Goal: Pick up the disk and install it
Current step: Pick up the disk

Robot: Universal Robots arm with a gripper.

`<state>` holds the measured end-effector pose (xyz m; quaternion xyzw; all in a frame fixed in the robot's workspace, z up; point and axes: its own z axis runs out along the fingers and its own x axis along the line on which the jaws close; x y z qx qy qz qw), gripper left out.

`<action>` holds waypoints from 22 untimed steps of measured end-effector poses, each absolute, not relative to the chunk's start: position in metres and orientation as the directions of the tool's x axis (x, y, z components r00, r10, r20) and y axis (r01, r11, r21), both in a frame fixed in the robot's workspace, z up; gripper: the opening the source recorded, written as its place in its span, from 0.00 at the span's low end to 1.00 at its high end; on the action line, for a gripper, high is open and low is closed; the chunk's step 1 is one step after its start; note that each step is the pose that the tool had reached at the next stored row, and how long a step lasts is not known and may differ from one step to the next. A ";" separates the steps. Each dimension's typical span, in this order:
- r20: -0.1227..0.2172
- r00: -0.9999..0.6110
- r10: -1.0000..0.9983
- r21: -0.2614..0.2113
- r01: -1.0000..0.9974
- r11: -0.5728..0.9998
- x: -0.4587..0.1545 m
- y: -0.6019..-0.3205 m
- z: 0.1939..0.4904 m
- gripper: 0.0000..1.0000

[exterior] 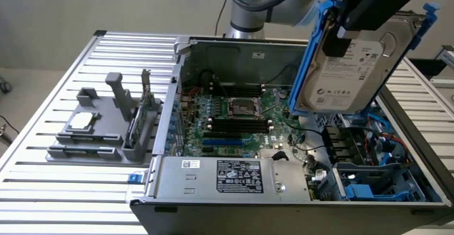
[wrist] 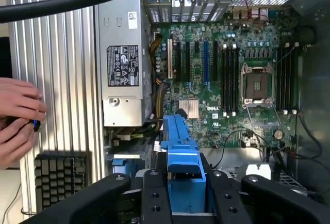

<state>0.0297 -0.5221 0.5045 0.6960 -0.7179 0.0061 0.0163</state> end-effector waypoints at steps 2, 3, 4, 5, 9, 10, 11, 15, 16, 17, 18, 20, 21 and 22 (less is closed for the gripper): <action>0.032 -0.031 -0.999 0.014 -0.999 0.031 0.032 -0.528 0.505 0.32; 0.032 -0.031 -0.999 0.015 -0.999 0.031 0.033 -0.531 0.504 0.32; 0.032 -0.031 -0.999 0.015 -0.999 0.031 0.035 -0.534 0.504 0.32; 0.032 -0.031 -0.999 0.016 -0.999 0.031 0.036 -0.536 0.505 0.32; 0.032 -0.031 -0.999 0.018 -0.999 0.031 0.043 -0.547 0.505 0.32; 0.032 -0.031 -0.999 0.018 -0.999 0.031 0.045 -0.550 0.505 0.32; 0.032 -0.031 -0.999 0.019 -0.999 0.031 0.047 -0.552 0.505 0.32; 0.032 -0.030 -0.999 0.022 -0.999 0.031 0.052 -0.559 0.504 0.32; 0.032 -0.031 -0.999 0.022 -0.999 0.031 0.052 -0.559 0.505 0.32; 0.032 -0.031 -0.999 0.022 -0.999 0.031 0.052 -0.559 0.504 0.32; 0.032 -0.031 -0.999 0.022 -0.999 0.031 0.052 -0.559 0.505 0.32; 0.032 -0.031 -0.999 0.022 -0.999 0.031 0.052 -0.559 0.505 0.32; 0.032 -0.031 -0.999 0.022 -0.999 0.031 0.052 -0.559 0.505 0.32; 0.032 -0.031 -0.999 0.022 -0.999 0.031 0.052 -0.559 0.505 0.32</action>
